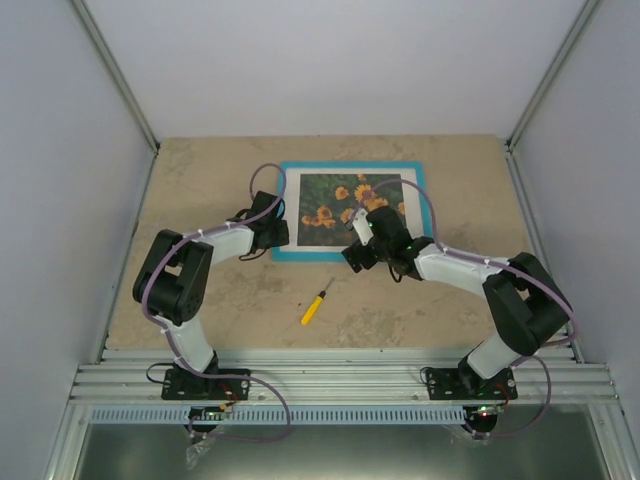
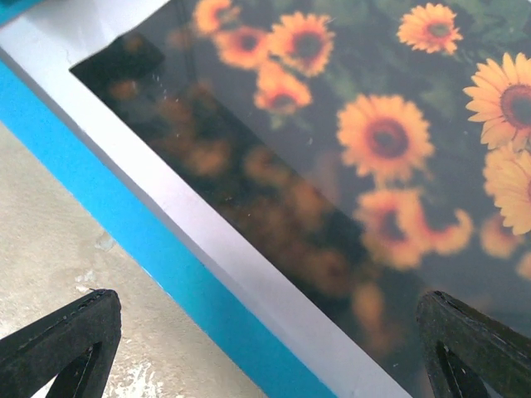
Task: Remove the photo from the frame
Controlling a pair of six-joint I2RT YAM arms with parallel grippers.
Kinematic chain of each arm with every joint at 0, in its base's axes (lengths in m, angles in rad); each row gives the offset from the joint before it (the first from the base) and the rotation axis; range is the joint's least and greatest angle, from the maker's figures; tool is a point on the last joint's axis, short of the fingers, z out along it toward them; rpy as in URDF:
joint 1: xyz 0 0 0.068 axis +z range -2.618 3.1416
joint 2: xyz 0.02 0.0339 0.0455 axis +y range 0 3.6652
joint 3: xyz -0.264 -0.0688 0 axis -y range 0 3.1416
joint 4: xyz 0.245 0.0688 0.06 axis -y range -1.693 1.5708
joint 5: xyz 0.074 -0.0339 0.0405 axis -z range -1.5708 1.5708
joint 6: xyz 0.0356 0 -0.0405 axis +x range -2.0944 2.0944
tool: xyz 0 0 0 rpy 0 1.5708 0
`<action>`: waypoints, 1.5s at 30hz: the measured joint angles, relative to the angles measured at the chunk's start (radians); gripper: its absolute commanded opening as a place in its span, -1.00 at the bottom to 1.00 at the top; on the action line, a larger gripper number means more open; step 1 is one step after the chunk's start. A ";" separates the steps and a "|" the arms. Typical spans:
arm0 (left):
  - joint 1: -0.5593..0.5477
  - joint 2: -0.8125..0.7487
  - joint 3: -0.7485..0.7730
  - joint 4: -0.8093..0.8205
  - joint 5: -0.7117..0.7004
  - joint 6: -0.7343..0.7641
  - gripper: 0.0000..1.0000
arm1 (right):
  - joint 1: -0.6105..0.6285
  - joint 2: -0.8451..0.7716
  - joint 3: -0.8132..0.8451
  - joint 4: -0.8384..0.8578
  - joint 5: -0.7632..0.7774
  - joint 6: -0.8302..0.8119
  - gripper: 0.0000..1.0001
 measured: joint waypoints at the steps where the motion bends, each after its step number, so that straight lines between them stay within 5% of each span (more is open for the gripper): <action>1: 0.000 0.000 0.000 0.000 0.000 0.000 -0.79 | 0.006 0.006 0.000 -0.002 0.007 -0.011 0.95; 15: -0.001 -0.065 0.002 -0.088 -0.006 -0.004 -0.86 | 0.153 0.045 -0.001 0.009 0.218 -0.164 0.94; 26: -0.001 -0.124 0.040 -0.166 -0.021 0.000 -0.86 | 0.293 0.148 -0.029 0.149 0.464 -0.358 0.72; 38: -0.001 -0.160 0.041 -0.180 -0.011 -0.001 -0.85 | 0.312 0.257 -0.049 0.400 0.669 -0.565 0.52; 45: 0.000 -0.166 0.041 -0.180 0.007 -0.008 -0.85 | 0.313 0.339 -0.051 0.545 0.740 -0.681 0.21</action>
